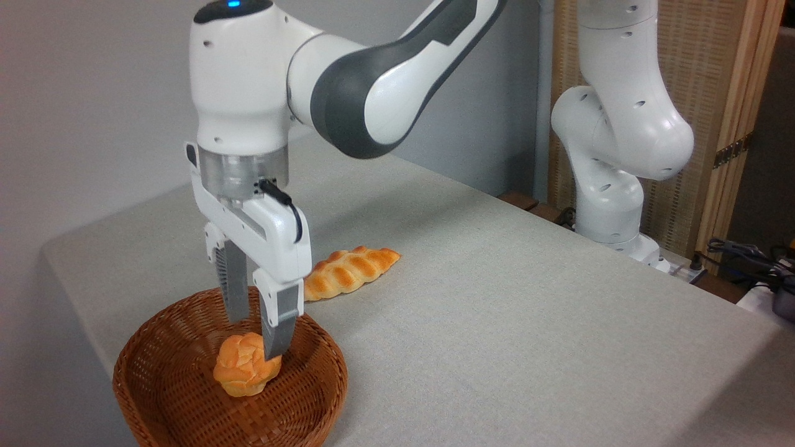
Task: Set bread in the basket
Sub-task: 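Lower the bun into the basket and open the gripper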
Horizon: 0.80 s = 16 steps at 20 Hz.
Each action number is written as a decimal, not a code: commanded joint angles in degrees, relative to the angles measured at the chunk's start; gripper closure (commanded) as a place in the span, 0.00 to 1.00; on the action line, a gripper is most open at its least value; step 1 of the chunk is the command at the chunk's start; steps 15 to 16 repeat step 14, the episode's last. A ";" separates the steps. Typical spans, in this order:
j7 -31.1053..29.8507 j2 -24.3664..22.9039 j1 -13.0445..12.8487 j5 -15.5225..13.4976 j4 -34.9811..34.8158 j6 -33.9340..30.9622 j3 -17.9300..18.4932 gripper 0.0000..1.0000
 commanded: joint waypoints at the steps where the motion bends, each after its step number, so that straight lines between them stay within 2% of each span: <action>1: -5.05 -3.48 -0.38 -0.26 -0.17 -1.52 -0.83 0.00; 3: -9.70 -4.45 -0.47 0.09 -0.08 -3.71 -2.49 0.00; 5: -11.22 -5.41 -0.38 0.36 -0.08 -4.78 -2.68 0.00; 8: -10.96 -6.30 -0.38 0.45 -0.08 -8.54 -2.06 0.00; 12: -9.56 -6.12 0.14 2.82 4.74 -16.98 -1.80 0.00; 16: -8.23 -6.12 0.23 2.82 4.84 -17.35 -1.36 0.00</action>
